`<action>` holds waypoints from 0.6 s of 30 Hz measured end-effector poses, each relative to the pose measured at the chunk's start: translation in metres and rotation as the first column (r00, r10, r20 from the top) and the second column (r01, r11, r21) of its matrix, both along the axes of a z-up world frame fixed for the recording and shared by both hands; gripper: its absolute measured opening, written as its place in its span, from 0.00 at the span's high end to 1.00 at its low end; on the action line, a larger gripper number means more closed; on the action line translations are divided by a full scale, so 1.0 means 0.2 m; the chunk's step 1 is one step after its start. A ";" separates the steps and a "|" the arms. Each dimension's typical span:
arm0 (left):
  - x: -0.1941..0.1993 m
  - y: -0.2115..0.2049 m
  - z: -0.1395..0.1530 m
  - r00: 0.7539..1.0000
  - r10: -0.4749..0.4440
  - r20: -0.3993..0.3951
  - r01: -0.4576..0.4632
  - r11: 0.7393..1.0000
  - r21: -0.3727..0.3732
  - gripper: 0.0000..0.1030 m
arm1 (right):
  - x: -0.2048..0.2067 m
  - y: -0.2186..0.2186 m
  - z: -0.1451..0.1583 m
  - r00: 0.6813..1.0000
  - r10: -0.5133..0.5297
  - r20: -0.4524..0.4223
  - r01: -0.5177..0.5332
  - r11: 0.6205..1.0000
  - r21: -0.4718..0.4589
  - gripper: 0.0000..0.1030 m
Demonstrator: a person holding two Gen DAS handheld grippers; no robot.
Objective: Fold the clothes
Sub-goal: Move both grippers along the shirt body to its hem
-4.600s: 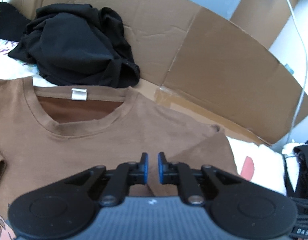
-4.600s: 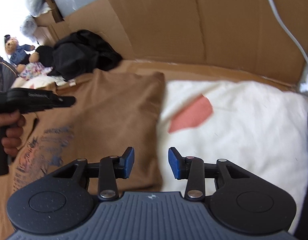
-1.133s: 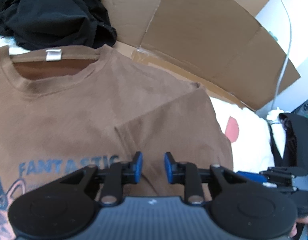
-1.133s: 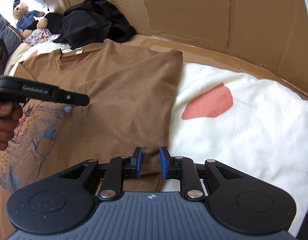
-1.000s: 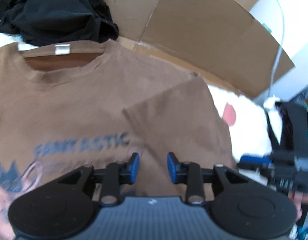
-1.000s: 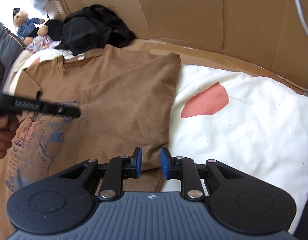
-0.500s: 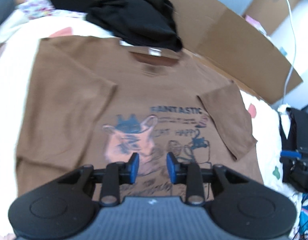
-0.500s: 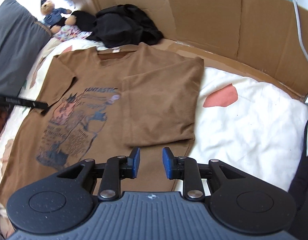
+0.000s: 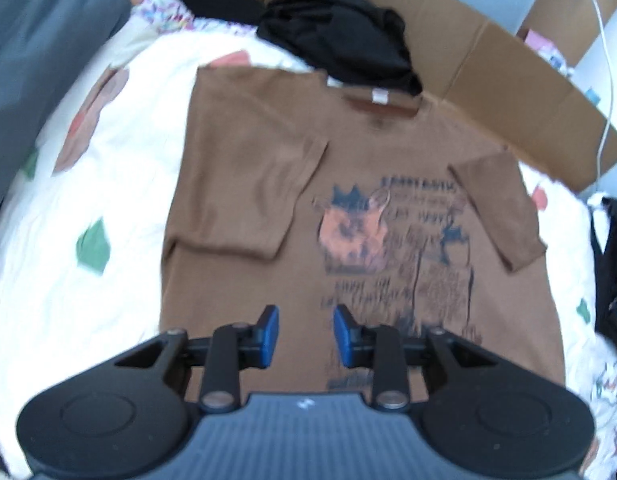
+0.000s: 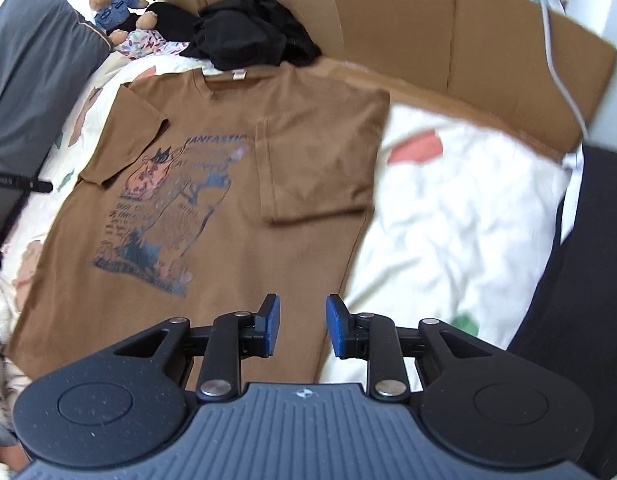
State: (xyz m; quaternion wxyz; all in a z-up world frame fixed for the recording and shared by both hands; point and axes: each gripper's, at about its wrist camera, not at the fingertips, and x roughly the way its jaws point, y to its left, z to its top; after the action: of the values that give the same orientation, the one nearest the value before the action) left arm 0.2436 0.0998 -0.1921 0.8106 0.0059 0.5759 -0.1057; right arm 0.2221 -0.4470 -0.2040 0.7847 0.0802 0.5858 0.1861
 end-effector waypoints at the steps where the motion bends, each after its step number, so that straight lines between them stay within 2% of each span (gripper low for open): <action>1: -0.03 0.03 0.01 1.000 0.000 -0.003 0.000 1.000 0.001 0.69 | -0.01 0.00 0.00 1.000 0.003 -0.002 -0.003 1.000 -0.002 0.72; 4: -0.10 0.11 0.01 1.000 0.023 -0.022 -0.023 1.000 0.016 0.69 | -0.10 0.00 -0.01 1.000 0.016 -0.024 -0.016 1.000 -0.001 0.72; 8: -0.19 0.25 -0.03 0.993 0.104 -0.064 -0.098 0.992 0.081 0.70 | -0.19 0.00 -0.07 0.997 0.017 -0.070 -0.018 1.000 -0.003 0.72; 11: -0.27 0.37 -0.08 0.976 0.185 -0.114 -0.175 0.980 0.094 0.70 | -0.25 -0.01 -0.11 0.994 0.011 -0.110 -0.012 1.000 -0.003 0.72; 15: -0.37 0.43 -0.14 0.966 0.191 -0.175 -0.167 0.975 0.146 0.70 | -0.31 0.00 -0.14 0.990 0.020 -0.142 -0.020 1.000 -0.001 0.72; 18: -0.44 0.48 -0.19 0.952 0.211 -0.224 -0.160 0.961 0.228 0.74 | -0.35 0.01 -0.17 0.985 0.026 -0.170 -0.027 1.000 0.000 0.72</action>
State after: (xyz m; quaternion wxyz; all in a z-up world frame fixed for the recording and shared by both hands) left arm 0.1553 0.1965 -0.2308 0.7343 0.0227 0.6777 0.0317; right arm 0.1526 -0.4453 -0.2389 0.7294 0.0870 0.6518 0.1884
